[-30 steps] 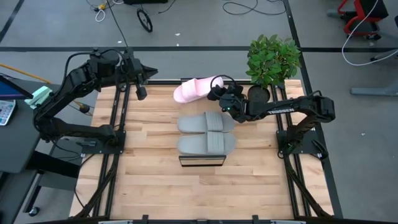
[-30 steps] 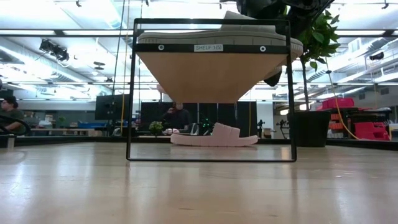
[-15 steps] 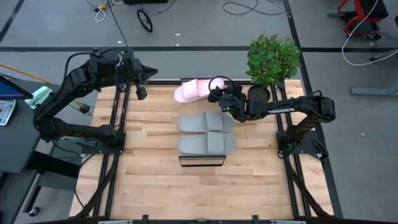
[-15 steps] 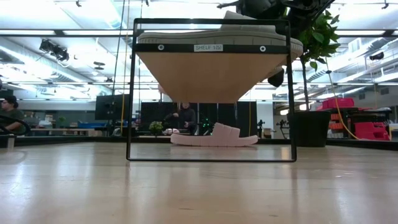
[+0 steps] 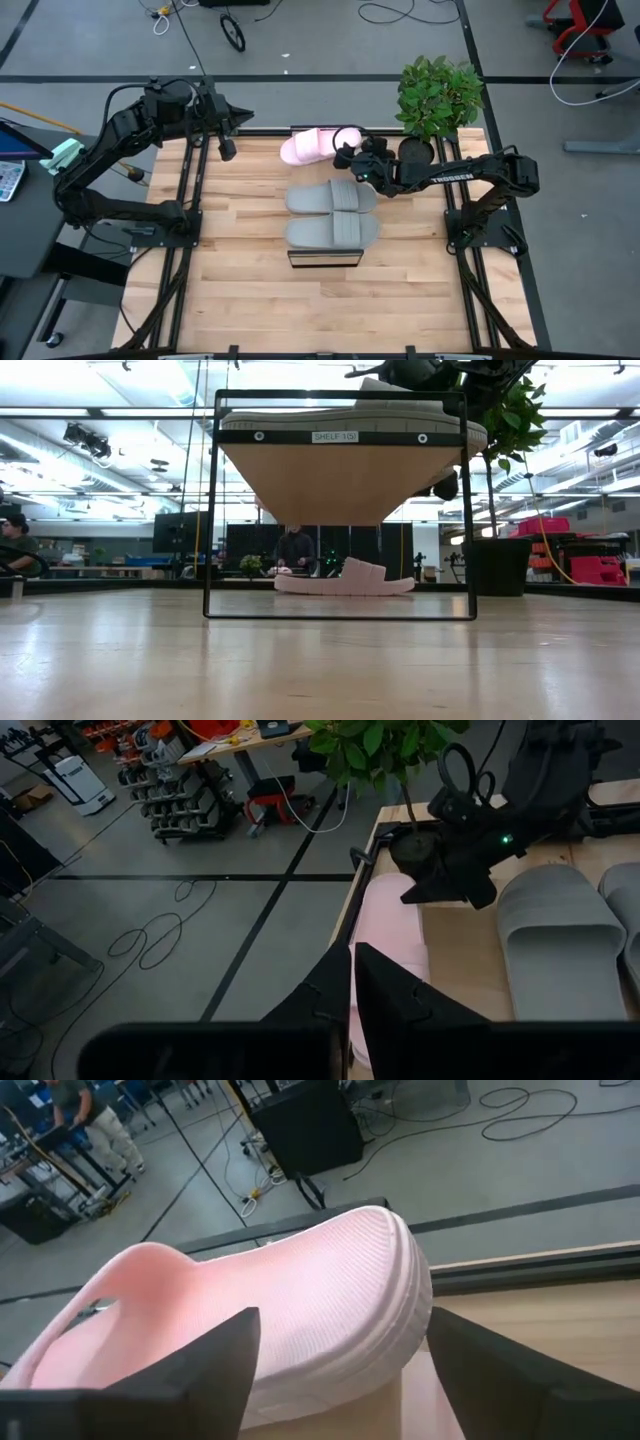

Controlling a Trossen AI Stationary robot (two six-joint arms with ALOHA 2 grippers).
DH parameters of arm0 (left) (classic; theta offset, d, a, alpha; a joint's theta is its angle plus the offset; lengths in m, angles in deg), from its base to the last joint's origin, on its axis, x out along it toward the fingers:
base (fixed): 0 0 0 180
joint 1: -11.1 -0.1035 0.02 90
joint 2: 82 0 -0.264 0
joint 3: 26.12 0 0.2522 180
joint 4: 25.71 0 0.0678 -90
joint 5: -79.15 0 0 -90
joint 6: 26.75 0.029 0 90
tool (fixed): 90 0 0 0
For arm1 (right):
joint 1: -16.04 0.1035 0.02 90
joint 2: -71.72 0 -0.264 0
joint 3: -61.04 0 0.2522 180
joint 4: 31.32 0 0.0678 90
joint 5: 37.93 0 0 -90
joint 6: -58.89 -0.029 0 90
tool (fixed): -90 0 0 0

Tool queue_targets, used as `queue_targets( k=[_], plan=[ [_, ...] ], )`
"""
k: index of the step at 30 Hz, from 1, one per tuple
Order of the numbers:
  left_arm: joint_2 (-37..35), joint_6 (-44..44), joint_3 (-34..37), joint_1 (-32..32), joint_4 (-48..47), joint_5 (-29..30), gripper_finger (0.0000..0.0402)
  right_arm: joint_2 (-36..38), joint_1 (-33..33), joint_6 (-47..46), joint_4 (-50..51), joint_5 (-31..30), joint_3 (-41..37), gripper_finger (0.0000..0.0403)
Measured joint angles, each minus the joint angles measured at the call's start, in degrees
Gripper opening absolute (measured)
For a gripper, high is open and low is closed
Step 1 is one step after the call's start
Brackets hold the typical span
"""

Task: Pick and place slides into the shelf
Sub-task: Put the bottom pink slipper on the shelf, then put the pink slipper on the shelf

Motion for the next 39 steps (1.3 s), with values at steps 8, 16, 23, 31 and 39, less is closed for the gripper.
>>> queue_targets(
  k=[8,16,23,31,39],
  plan=[
    [0.00,-0.02,0.00,-0.01,0.00,0.00,0.0034,0.20,-0.16,0.01,0.56,1.86,0.00,0.0306],
    [0.00,-0.81,0.00,-0.02,-0.02,0.00,0.0031,0.20,-1.19,0.41,1.53,5.00,0.00,0.0314],
    [0.00,-0.79,0.00,-0.02,-0.04,0.00,0.0027,0.20,-1.51,0.89,1.90,4.93,0.00,0.0314],
    [0.00,-0.82,0.00,-0.02,-0.04,0.01,0.0036,0.34,-1.51,1.29,2.50,4.05,0.00,0.0313],
    [0.00,-1.00,0.00,-0.02,-0.04,0.01,0.0026,6.72,-1.78,1.58,9.63,3.77,0.00,0.0313]
  ],
)
